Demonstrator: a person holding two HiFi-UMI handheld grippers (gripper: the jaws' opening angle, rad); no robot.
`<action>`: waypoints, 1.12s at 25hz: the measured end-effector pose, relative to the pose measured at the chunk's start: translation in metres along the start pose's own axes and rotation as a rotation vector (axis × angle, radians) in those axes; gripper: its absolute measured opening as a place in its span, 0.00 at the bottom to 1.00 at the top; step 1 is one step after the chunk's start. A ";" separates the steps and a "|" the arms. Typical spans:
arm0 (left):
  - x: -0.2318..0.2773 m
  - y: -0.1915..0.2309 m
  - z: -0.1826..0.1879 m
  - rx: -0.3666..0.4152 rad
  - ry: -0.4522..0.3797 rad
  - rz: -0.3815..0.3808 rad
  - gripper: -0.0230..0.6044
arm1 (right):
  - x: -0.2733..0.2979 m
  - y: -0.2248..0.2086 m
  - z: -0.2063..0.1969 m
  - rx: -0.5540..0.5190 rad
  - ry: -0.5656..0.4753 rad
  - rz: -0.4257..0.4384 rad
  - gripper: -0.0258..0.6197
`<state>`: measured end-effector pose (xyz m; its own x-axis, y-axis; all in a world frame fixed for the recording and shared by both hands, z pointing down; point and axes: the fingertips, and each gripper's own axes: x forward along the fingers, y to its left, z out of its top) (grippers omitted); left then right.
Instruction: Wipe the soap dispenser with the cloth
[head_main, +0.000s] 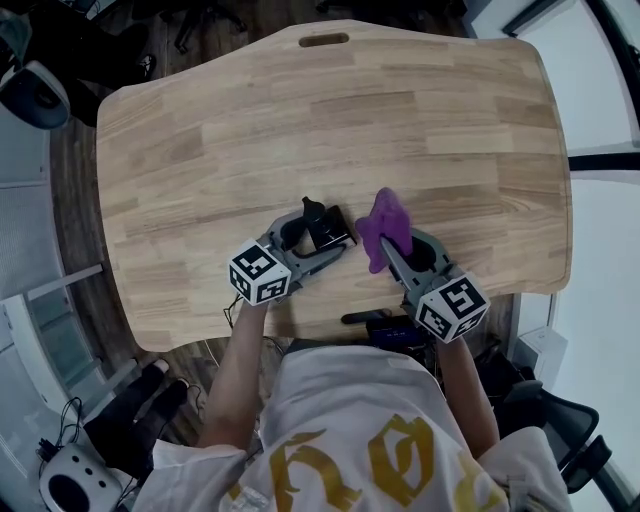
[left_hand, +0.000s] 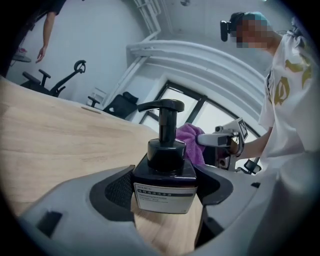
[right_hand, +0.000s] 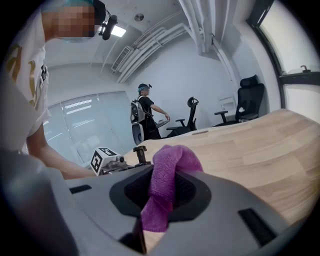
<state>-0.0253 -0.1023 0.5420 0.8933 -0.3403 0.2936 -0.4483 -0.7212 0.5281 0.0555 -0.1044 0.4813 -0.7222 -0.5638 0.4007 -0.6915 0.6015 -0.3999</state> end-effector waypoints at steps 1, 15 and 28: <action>-0.004 -0.005 0.006 -0.016 -0.027 -0.008 0.56 | -0.001 0.004 0.004 0.000 -0.012 0.004 0.14; -0.063 -0.079 0.093 -0.118 -0.378 -0.100 0.56 | -0.029 0.088 0.069 -0.056 -0.183 0.158 0.14; -0.075 -0.120 0.100 -0.075 -0.420 -0.126 0.56 | -0.064 0.130 0.073 -0.123 -0.233 0.194 0.14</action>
<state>-0.0352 -0.0503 0.3768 0.8696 -0.4797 -0.1174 -0.3227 -0.7319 0.6001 0.0103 -0.0310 0.3435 -0.8345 -0.5374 0.1216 -0.5435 0.7666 -0.3420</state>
